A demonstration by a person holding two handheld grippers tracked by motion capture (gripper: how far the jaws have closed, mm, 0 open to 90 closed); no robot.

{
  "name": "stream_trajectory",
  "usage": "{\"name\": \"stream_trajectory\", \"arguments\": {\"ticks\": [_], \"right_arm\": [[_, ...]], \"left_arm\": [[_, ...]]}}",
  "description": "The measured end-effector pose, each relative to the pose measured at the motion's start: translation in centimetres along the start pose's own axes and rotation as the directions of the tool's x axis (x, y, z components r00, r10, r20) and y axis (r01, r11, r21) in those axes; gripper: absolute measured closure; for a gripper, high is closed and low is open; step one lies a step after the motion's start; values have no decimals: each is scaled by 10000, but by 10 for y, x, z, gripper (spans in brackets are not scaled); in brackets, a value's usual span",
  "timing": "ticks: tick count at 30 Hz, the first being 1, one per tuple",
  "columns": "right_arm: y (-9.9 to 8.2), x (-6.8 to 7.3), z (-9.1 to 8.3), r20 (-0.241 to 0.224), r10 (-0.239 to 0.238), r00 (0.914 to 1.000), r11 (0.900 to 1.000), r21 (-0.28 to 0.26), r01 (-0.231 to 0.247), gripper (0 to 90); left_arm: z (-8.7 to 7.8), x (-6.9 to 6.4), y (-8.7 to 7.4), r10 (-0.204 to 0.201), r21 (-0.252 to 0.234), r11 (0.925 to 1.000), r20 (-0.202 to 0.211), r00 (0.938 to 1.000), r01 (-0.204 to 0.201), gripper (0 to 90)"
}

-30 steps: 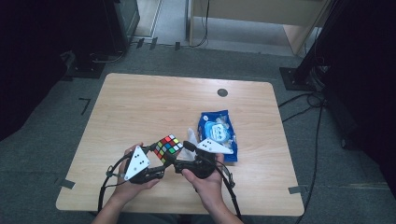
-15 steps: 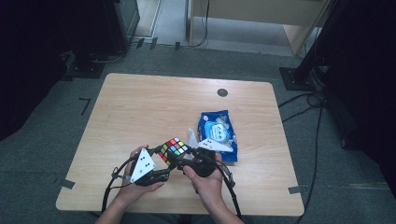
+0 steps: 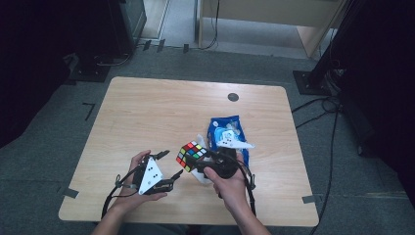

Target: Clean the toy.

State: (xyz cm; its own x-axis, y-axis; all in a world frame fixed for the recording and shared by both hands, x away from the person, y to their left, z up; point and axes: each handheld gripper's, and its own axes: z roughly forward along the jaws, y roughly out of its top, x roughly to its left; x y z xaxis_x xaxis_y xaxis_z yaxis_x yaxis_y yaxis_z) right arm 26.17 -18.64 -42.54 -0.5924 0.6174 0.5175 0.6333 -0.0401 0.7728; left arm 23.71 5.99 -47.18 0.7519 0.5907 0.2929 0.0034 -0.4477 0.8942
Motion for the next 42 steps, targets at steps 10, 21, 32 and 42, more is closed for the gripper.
{"name": "stream_trajectory", "arguments": {"ticks": [10,21,32,42], "right_arm": [[-3,6,9,-248,-261,9994,9976,641,277,345],[-3,3,11,-430,-145,9990,9954,937,185,343],[-3,4,13,-499,-111,9987,9920,1254,173,343],[-5,6,17,-573,-143,9983,9868,1605,234,343]], "left_arm": [[-2,-3,2,389,-174,9991,-72,9992,-390,245],[-1,-10,5,800,-45,9968,-49,9968,-800,232],[0,-16,10,1002,-80,9949,105,9949,-1001,215],[0,-19,12,1099,-155,9939,274,9936,-1095,201]]}}
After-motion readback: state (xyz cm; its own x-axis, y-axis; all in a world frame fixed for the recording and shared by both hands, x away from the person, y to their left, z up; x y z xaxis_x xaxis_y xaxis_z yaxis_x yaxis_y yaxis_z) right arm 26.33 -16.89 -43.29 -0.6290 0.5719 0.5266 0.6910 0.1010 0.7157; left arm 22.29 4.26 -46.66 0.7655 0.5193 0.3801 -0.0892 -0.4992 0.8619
